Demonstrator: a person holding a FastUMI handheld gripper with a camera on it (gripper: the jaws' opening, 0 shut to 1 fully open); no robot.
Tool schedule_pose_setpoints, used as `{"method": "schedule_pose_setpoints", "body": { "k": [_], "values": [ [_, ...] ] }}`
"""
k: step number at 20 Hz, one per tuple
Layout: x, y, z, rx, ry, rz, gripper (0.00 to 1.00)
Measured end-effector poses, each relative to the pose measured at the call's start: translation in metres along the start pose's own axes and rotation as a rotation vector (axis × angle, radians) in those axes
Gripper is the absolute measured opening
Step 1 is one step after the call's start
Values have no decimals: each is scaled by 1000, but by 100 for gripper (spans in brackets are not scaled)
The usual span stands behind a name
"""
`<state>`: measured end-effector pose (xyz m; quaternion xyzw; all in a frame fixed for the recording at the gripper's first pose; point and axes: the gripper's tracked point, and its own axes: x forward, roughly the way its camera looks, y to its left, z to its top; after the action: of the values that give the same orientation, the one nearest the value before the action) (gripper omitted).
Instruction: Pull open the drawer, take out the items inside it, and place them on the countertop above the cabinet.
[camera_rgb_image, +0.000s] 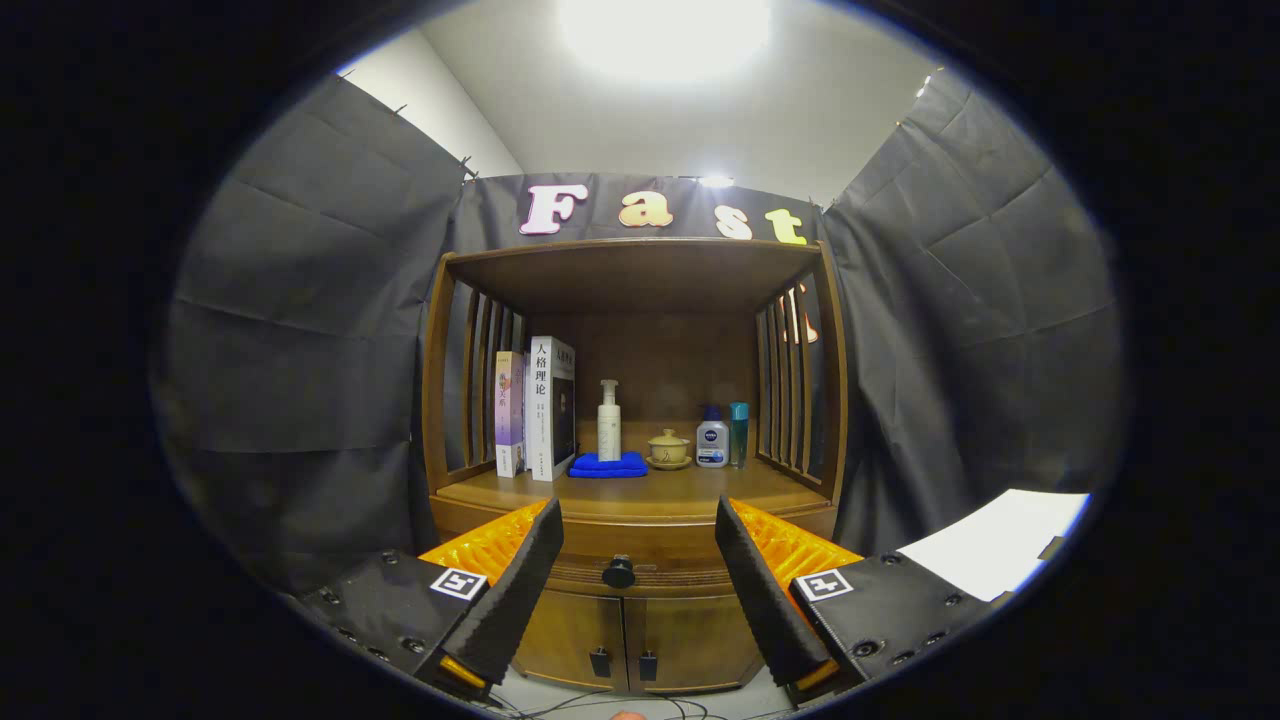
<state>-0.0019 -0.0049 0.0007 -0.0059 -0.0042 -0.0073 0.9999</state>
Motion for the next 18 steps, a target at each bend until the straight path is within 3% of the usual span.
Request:
{"method": "schedule_pose_setpoints", "body": {
  "k": [18],
  "values": [
    [28,12,-9,-6,6,1,96]
  ]
}}
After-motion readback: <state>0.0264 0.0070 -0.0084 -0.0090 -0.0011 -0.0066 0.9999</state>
